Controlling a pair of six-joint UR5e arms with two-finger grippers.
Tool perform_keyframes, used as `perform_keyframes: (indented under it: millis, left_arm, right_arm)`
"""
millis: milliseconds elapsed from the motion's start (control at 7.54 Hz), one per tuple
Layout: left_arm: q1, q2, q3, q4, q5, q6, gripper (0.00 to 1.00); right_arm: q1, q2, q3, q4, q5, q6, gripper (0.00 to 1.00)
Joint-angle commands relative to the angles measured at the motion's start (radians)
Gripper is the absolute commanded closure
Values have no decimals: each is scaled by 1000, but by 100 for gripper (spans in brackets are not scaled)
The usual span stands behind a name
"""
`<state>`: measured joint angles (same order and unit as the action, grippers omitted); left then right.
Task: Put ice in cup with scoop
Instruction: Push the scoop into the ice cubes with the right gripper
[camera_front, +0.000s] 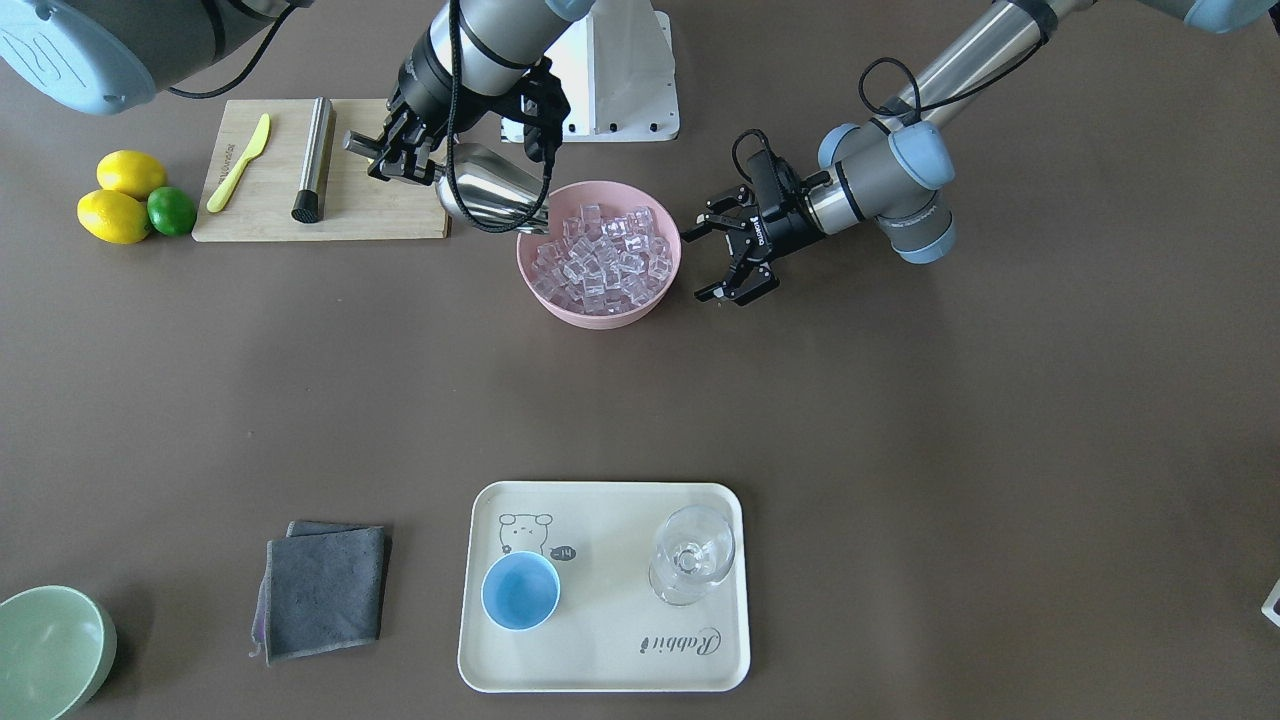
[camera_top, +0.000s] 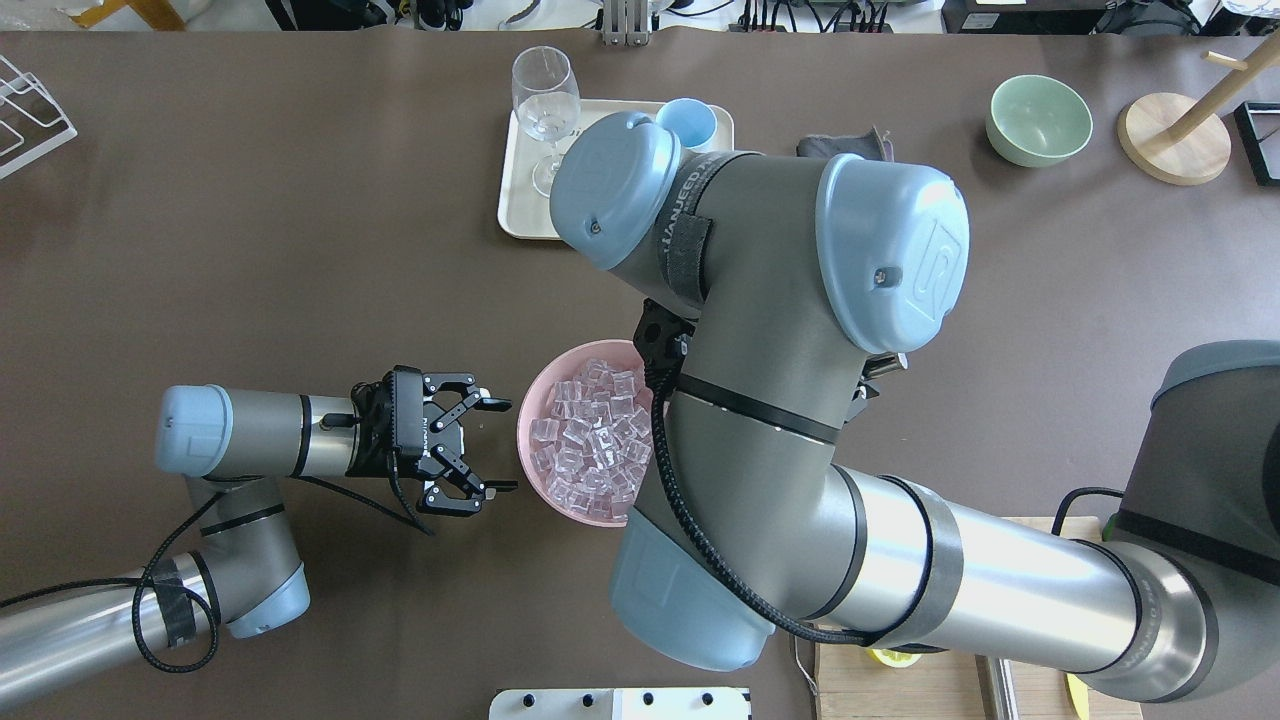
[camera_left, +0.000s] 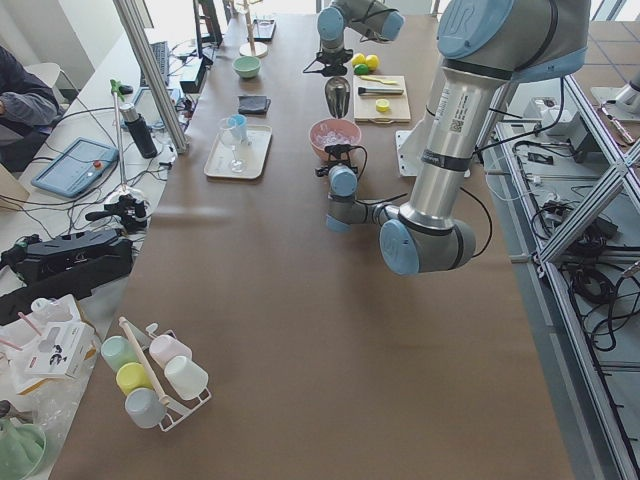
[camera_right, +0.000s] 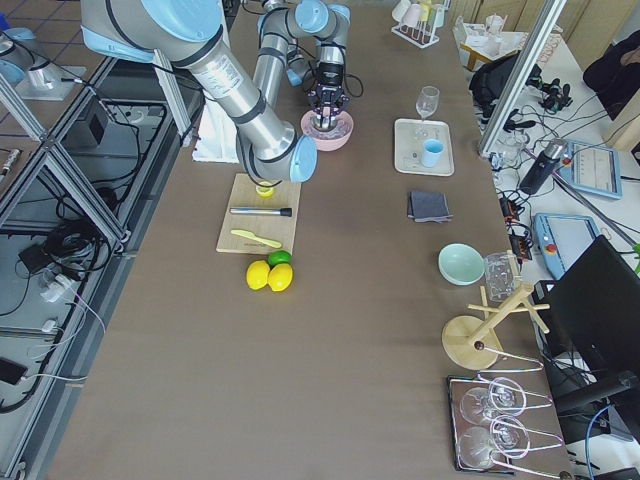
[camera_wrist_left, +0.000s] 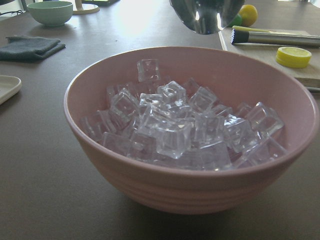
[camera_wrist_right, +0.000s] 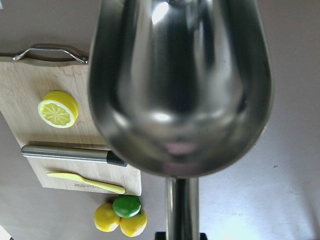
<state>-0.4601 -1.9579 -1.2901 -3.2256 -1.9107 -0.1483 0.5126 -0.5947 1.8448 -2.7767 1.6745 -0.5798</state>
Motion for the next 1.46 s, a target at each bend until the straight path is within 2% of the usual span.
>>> perform_keyframes:
  millis: [0,265,531,1327]
  left_arm:
    - [9,-27,0,70,-1,1,2]
    - [24,-39,2,101,1,3,2]
    - [35,-45,2,110,1,3,2]
    - [35,-59,0,125,-1,3,2]
  right_arm:
    - [-39,3,-25,-21,-10,81,100]
    - [-39,13,-44,-61,-10,99,100]
    - [-39,64,-128,-73,-12,124,100]
    - [-39,59,-147,-69,-29,167,100]
